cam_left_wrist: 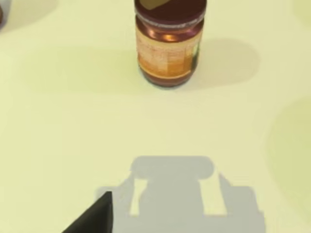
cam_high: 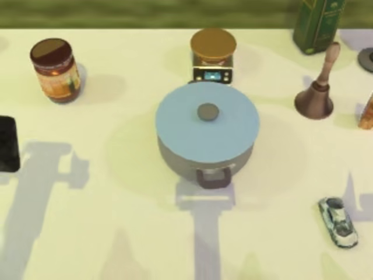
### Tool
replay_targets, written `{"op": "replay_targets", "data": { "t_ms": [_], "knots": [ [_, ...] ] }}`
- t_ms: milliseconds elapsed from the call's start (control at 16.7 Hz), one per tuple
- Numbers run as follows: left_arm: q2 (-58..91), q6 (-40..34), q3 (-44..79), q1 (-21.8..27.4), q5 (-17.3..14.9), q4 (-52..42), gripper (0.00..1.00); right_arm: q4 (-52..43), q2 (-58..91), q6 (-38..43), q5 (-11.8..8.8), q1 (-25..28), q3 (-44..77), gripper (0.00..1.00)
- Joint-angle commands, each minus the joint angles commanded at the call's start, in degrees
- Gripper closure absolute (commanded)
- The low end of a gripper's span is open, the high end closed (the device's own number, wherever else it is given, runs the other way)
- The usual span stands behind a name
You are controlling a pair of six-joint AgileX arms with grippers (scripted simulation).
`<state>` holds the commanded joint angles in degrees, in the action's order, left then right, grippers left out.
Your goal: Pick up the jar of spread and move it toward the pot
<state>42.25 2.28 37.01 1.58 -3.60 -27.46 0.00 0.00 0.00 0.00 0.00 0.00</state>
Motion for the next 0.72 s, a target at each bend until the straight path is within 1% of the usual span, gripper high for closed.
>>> {"op": "replay_targets", "data": {
  "t_ms": [360, 720],
  "knots": [
    [33.64, 1.63, 36.37, 0.86, -1.34, -18.5, 0.0, 0.0, 0.0, 0.0, 0.0, 0.0, 0.0, 0.0],
    [68.21, 2.93, 75.92, 1.15, -1.19, -35.52, 0.0, 0.0, 0.0, 0.0, 0.0, 0.0, 0.0, 0.0]
  ]
}}
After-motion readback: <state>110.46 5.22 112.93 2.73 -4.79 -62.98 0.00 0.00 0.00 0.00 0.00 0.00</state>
